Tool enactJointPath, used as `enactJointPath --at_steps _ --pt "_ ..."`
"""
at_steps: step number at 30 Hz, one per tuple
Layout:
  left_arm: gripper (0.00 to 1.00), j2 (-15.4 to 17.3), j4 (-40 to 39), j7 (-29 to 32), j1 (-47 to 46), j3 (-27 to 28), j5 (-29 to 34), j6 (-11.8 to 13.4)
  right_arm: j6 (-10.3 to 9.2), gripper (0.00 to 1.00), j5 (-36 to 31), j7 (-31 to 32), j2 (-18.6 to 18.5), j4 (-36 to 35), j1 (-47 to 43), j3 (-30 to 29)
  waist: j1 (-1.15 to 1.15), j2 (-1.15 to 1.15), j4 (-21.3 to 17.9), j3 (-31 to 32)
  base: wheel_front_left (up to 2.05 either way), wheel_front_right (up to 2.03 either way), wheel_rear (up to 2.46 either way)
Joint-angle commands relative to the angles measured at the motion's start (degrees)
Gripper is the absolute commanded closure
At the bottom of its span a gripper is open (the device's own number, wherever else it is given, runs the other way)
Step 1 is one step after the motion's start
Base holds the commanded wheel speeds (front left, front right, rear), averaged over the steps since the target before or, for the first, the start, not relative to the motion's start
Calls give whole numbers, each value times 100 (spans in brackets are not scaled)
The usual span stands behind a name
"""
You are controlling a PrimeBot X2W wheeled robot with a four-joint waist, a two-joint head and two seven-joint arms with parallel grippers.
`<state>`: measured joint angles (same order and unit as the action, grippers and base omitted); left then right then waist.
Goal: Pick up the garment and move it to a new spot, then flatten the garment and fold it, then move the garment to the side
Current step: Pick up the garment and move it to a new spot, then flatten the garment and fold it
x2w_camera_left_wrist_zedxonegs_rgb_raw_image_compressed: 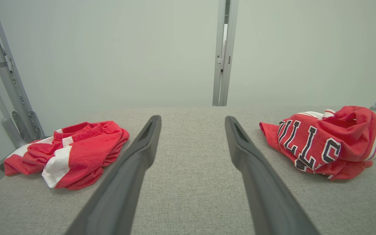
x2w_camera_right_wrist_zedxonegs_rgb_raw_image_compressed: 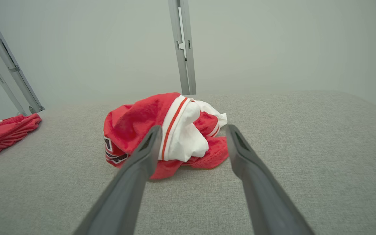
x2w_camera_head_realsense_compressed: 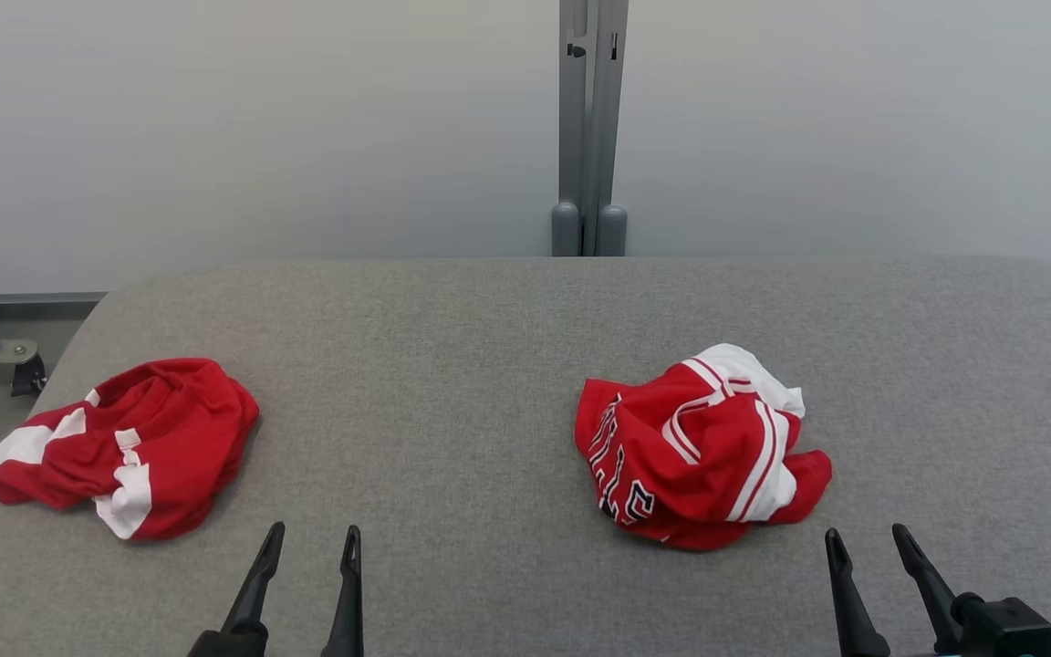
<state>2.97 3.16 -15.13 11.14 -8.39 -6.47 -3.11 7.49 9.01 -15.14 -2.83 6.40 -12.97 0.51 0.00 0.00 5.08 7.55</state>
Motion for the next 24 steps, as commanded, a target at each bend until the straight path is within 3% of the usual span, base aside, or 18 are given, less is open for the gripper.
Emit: enactJointPath --at_steps 1,24 --pt "0 -6 13 -3 -30 7 17 -36 1 0 -21 -2 -10 4 3 4 0 0 -15 -7 0 0 0" --pt "0 -7 101 -3 -142 -212 1 99 1 0 -40 -2 -10 48 60 -35 0 0 -118 -71 0 0 0"
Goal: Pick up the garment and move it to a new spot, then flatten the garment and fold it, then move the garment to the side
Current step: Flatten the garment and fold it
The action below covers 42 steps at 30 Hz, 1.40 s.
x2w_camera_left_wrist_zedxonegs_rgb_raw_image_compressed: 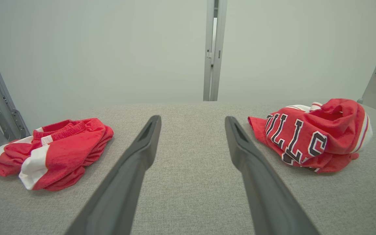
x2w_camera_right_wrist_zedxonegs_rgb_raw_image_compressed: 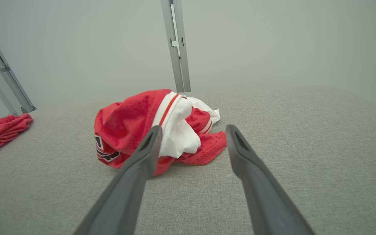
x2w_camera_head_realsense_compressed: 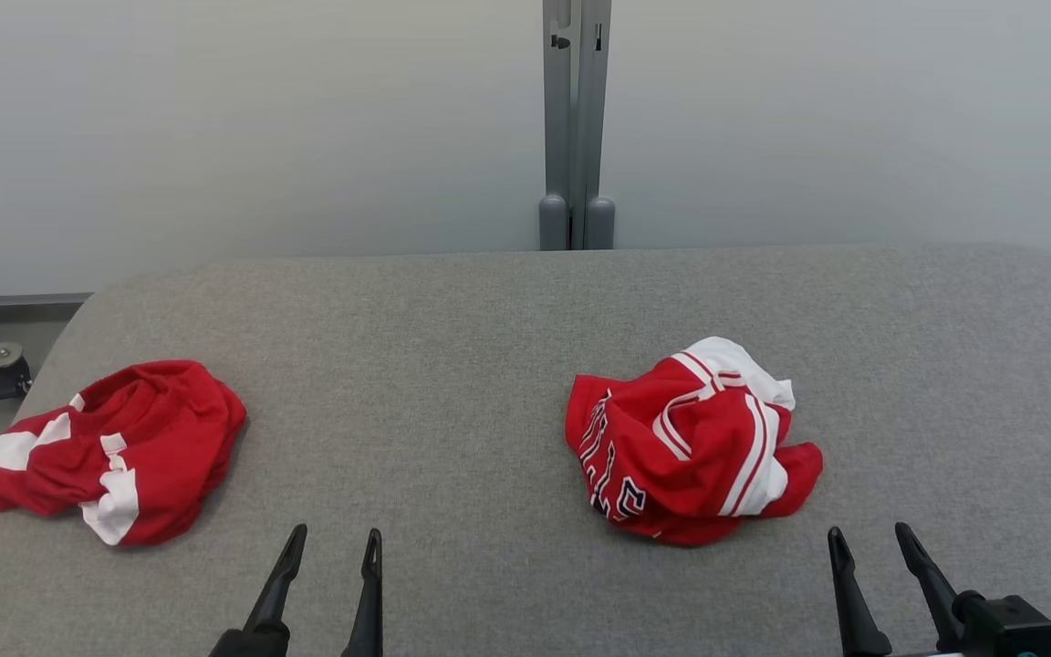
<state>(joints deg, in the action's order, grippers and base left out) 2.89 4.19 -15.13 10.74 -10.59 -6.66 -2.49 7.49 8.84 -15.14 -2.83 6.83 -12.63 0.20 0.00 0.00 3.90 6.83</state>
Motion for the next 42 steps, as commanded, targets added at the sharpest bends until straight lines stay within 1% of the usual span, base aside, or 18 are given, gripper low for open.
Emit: enactJointPath --at_steps 1,16,26,30,32,35,42 --pt "0 0 -5 -3 -105 3 24 41 1 0 -25 -2 -10 8 30 -5 0 0 2 1 0 0 0" --pt "0 1 6 -3 -136 -69 47 95 1 0 6 -2 -10 21 67 10 0 0 25 10 0 0 0" --pt "0 1 0 -3 -150 -94 12 99 1 0 33 -2 -10 -14 101 57 0 0 -27 -45 0 0 0" --pt "0 1 -13 -3 -195 -149 13 50 1 0 -4 -2 -11 -21 147 63 0 0 -132 -156 0 0 0" --pt "0 1 -12 -3 -290 -236 57 -3 1 0 -40 -2 -11 -32 171 55 0 0 -206 -245 0 0 0" --pt "0 1 83 -3 -464 -381 58 -12 1 0 -91 -2 -12 -32 233 60 0 0 -344 -380 0 0 0" --pt "0 5 586 -3 -1505 -1071 -23 -203 1 0 -189 -2 -12 -51 381 0 0 0 -747 -735 0 0 0"
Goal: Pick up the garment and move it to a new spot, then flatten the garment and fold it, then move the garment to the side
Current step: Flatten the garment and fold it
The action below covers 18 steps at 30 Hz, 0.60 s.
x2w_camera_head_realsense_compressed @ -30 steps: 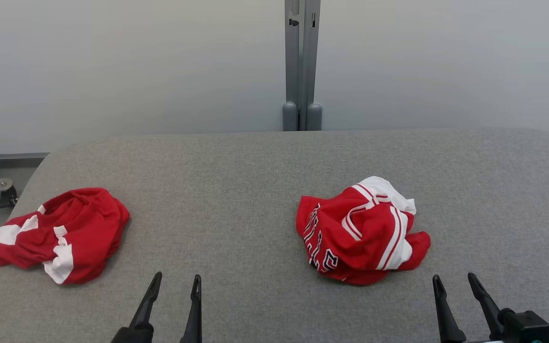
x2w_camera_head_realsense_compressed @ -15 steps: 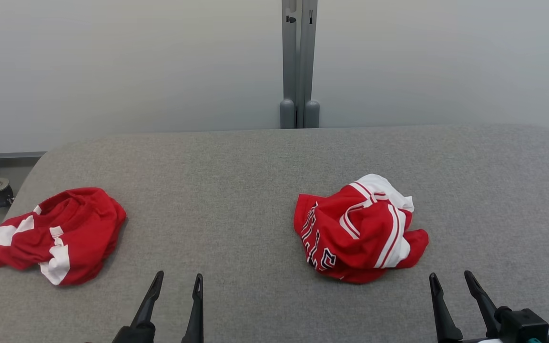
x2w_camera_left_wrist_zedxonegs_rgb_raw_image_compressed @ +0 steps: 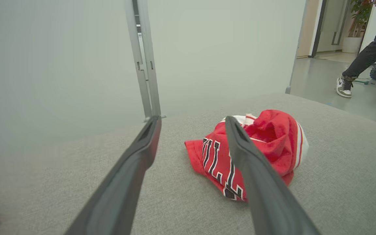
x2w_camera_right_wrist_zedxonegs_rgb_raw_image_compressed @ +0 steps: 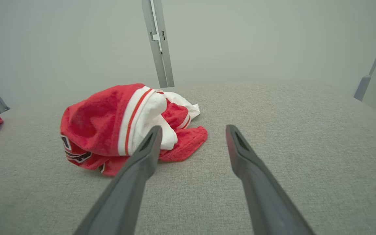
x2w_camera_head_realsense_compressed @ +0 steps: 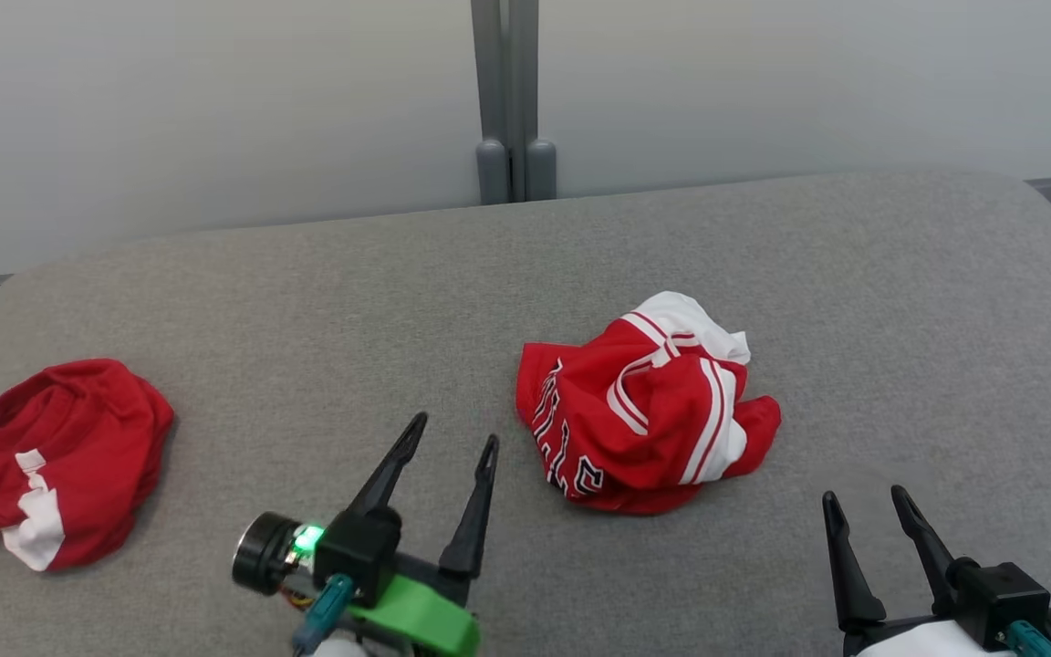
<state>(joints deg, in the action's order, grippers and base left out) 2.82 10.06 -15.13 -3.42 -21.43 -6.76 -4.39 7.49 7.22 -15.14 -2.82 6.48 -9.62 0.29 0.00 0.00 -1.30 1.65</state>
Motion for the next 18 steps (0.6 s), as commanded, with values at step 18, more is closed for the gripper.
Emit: enactJointPath --at_steps 18 --pt "0 24 1427 2307 -3624 -2669 -2137 374 1 0 139 -1 -11 -59 701 238 0 0 -1083 -1333 0 0 0"
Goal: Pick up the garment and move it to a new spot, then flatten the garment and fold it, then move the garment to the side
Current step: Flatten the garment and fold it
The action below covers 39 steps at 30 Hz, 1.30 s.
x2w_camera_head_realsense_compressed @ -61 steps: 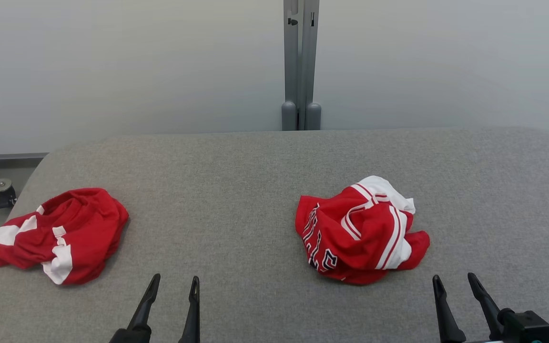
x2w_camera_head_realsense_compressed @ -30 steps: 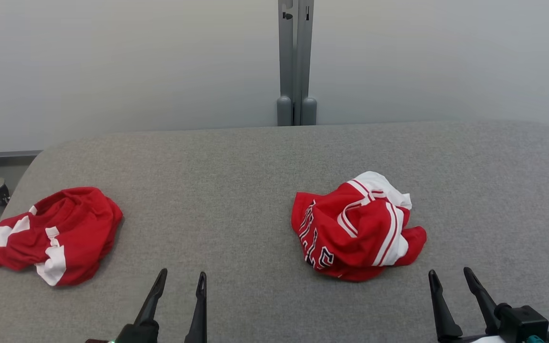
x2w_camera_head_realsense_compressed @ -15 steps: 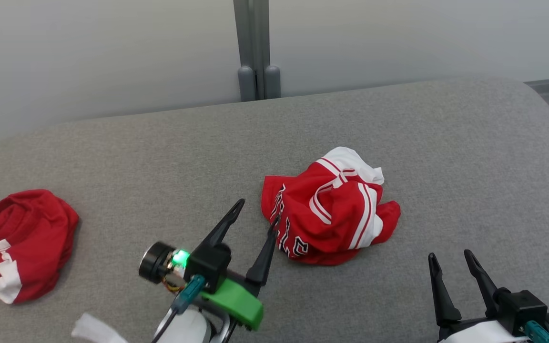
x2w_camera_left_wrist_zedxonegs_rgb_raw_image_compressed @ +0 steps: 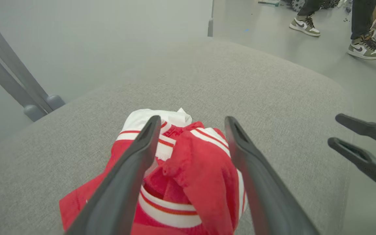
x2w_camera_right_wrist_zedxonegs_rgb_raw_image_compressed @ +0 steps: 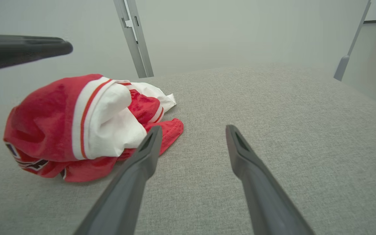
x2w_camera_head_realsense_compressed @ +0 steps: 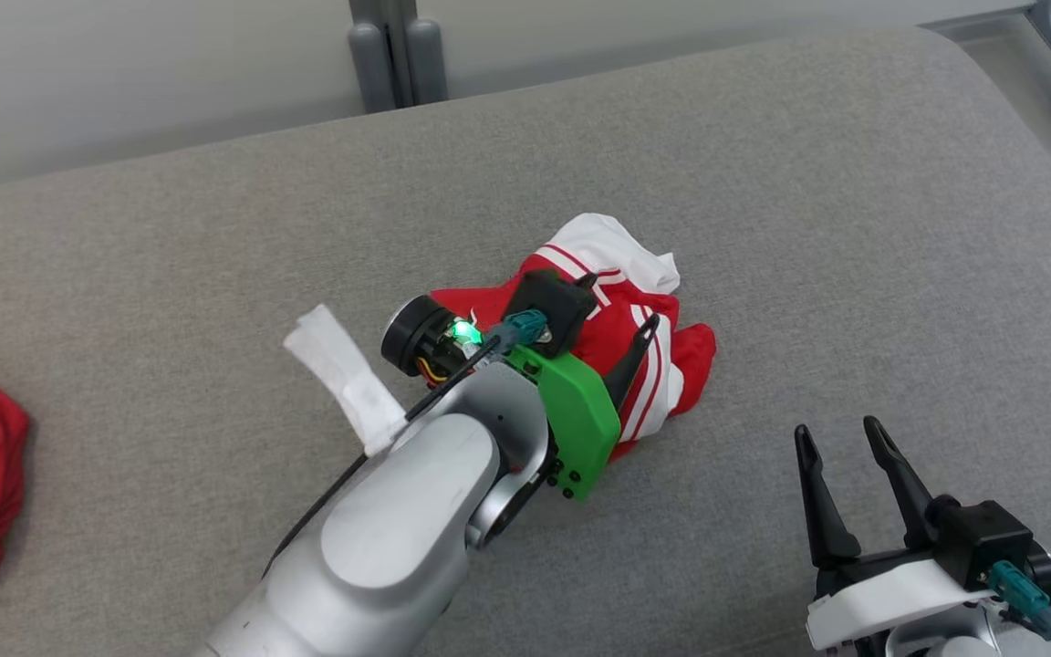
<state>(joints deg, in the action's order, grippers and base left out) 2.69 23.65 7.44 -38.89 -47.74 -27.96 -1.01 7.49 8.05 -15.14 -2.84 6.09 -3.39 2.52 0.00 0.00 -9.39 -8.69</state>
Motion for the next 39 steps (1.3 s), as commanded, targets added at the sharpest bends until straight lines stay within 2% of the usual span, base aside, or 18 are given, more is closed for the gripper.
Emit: enactJointPath --at_steps 1,6,12,13,14,15,21,24,33,39 --pt "0 38 181 171 -188 -155 -85 92 1 0 75 -1 -8 -25 108 32 0 0 -309 -355 0 0 0" --pt "0 39 916 634 -646 -698 -92 293 1 0 159 -1 -8 -40 237 89 0 0 -430 -601 0 0 0" --pt "0 38 1600 781 -833 -1047 -212 32 1 0 247 -1 -8 -29 327 111 0 0 -474 -755 0 0 0" --pt "8 37 1705 783 -869 -1107 -196 -30 1 0 265 -1 -9 -22 345 111 0 0 -476 -766 0 0 0" --pt "64 38 1752 720 -891 -1131 -189 -63 1 0 284 -1 -8 -18 362 107 0 0 -475 -770 0 0 0" --pt "100 37 1797 634 -905 -1153 -206 -107 1 0 301 -1 -8 -10 380 102 0 0 -475 -768 0 0 0" --pt "100 25 1575 -104 -1120 -1154 -367 -183 1 0 351 -1 -9 74 364 108 0 0 -494 -538 0 0 0" --pt "100 31 1195 -379 -1230 -964 -858 -242 1 0 365 -1 -8 100 333 154 0 0 -543 -381 0 0 0" --pt "100 31 506 -1033 -2976 -87 -2009 -191 1 0 461 -1 -7 153 249 248 0 0 -758 -111 0 0 0" --pt "100 42 702 -1536 -3570 384 -3202 9 1 0 559 -1 -6 146 249 199 0 0 -644 -119 0 0 0"
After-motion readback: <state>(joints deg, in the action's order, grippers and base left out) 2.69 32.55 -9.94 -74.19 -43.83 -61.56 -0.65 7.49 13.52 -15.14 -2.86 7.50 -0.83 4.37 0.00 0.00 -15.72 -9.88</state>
